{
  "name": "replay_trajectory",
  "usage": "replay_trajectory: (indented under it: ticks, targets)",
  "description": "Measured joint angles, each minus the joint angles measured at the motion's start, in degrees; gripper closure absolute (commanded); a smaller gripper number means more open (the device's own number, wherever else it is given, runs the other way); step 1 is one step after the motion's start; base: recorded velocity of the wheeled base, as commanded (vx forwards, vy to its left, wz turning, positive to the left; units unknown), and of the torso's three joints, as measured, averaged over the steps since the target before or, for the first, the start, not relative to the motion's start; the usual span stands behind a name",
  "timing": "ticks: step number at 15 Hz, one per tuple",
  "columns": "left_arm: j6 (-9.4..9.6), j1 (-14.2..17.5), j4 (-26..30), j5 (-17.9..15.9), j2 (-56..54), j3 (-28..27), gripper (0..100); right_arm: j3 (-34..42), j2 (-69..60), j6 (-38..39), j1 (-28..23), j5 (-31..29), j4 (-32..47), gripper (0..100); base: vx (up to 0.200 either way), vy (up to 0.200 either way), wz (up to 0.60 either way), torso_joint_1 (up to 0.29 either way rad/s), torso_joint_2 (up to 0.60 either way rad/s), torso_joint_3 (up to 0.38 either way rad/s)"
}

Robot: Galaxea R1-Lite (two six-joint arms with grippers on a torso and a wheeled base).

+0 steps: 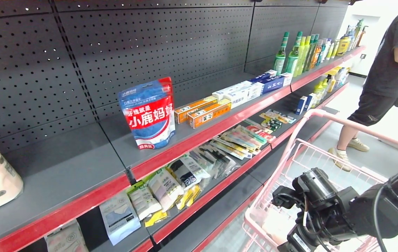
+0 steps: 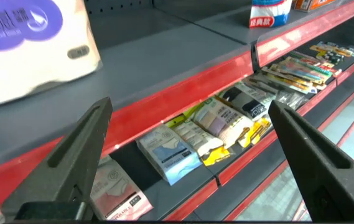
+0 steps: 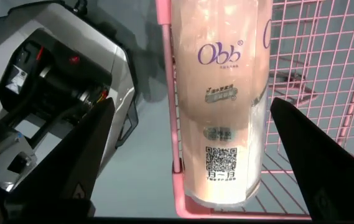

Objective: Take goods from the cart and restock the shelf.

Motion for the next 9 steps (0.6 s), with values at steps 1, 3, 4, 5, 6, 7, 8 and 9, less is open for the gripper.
replay_trajectory:
  ticks: [1,3,4,5,6,7,8,9]
  targets:
    - [0.00,0.0,0.0,0.0,0.0,0.0,0,-0.4,0.2,-0.6,-0.3,0.0,0.0,0,0.000,0.000,0.00,-0.061,0.14,0.071]
    - [0.00,0.0,0.0,0.0,0.0,0.0,0,-1.6,1.0,-2.3,-1.1,0.0,0.0,0,0.000,0.000,0.00,-0.023,0.04,0.023]
    - [0.00,0.0,0.0,0.0,0.0,0.0,0,-2.2,1.6,-2.6,-1.4,0.0,-0.1,0,0.000,0.000,0.00,0.000,0.00,0.000]
    - [0.00,0.0,0.0,0.0,0.0,0.0,0,-2.6,2.3,-2.7,-1.5,0.0,0.0,0,0.000,0.000,0.00,0.000,0.00,0.000]
    - [0.00,0.0,0.0,0.0,0.0,0.0,0,-3.1,3.0,-2.7,-1.5,0.0,0.0,0,0.000,0.000,0.00,0.000,0.00,0.000]
    - [0.00,0.0,0.0,0.1,0.0,0.0,0,-3.3,3.6,-2.7,-1.5,0.0,0.0,0,0.000,0.000,0.00,0.000,0.00,0.000]
    - [0.00,0.0,0.0,0.0,0.0,0.0,0,-3.5,4.4,-2.7,-1.6,0.0,-0.1,0,0.000,0.000,0.00,0.000,0.00,0.000]
    - [0.00,0.0,0.0,0.0,0.0,0.0,0,-3.6,5.1,-2.7,-1.6,0.0,-0.4,0,0.000,0.000,0.00,0.000,0.00,0.000]
